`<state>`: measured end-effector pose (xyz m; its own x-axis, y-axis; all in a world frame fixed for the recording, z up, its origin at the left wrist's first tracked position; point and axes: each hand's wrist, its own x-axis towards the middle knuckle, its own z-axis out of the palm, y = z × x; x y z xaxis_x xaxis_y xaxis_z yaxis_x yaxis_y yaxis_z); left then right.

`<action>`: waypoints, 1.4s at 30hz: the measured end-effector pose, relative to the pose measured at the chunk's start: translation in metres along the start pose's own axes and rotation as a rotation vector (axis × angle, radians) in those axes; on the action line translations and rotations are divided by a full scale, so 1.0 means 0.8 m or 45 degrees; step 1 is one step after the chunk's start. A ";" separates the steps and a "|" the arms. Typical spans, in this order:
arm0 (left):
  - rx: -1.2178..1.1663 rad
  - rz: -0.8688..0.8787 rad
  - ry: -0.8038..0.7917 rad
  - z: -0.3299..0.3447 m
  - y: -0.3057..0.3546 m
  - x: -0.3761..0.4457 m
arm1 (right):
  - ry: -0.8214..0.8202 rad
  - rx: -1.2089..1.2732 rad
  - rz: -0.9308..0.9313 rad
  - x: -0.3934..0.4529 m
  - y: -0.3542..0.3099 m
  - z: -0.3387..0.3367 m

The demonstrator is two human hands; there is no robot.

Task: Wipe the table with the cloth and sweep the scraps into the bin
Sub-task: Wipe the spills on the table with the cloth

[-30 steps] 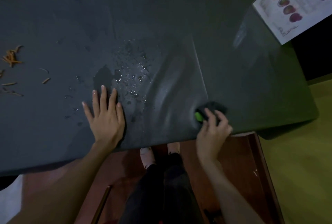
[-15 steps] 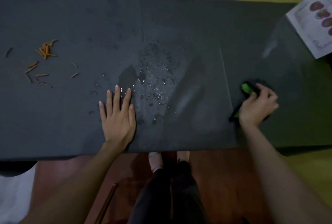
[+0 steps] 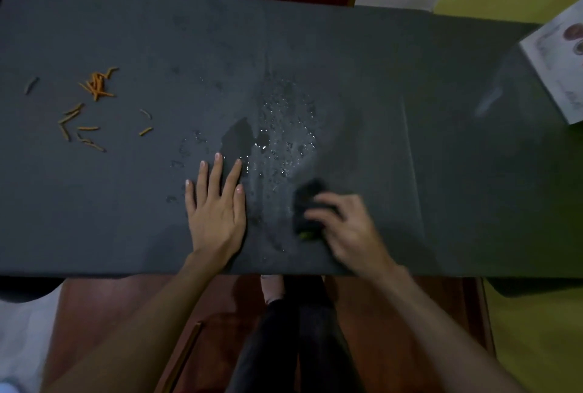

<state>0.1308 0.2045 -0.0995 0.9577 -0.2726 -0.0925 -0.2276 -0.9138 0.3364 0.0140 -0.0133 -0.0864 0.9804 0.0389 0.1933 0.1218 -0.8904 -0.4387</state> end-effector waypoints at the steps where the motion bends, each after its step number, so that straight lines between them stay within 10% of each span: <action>1: -0.005 -0.023 0.006 -0.002 0.003 0.002 | 0.165 -0.068 0.178 0.006 0.028 -0.011; 5: -0.004 -0.036 0.026 -0.004 0.014 0.032 | 0.606 -0.242 1.156 0.073 0.137 -0.048; 8: 0.029 0.046 0.046 -0.005 0.015 0.078 | 0.593 -0.277 1.364 0.149 0.154 -0.033; 20: -0.014 0.071 0.071 -0.003 -0.001 0.112 | -0.200 0.130 -0.379 0.084 0.029 0.008; 25: 0.028 0.061 0.083 0.001 0.001 0.111 | 0.503 -0.219 0.640 0.154 0.165 -0.045; 29: 0.042 0.069 0.088 0.003 -0.002 0.112 | 0.522 -0.305 1.228 0.255 0.197 -0.042; 39: -0.092 0.022 0.091 -0.004 0.000 0.112 | -0.239 -0.008 -0.132 0.187 0.007 0.039; 42: -0.170 -0.017 0.088 -0.011 0.006 0.111 | -0.164 0.097 -0.275 0.164 0.053 0.011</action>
<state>0.2167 0.1785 -0.0979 0.9714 -0.2352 -0.0342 -0.1940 -0.8679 0.4574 0.1489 -0.0418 -0.0873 0.9414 0.2860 0.1785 0.3369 -0.8187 -0.4651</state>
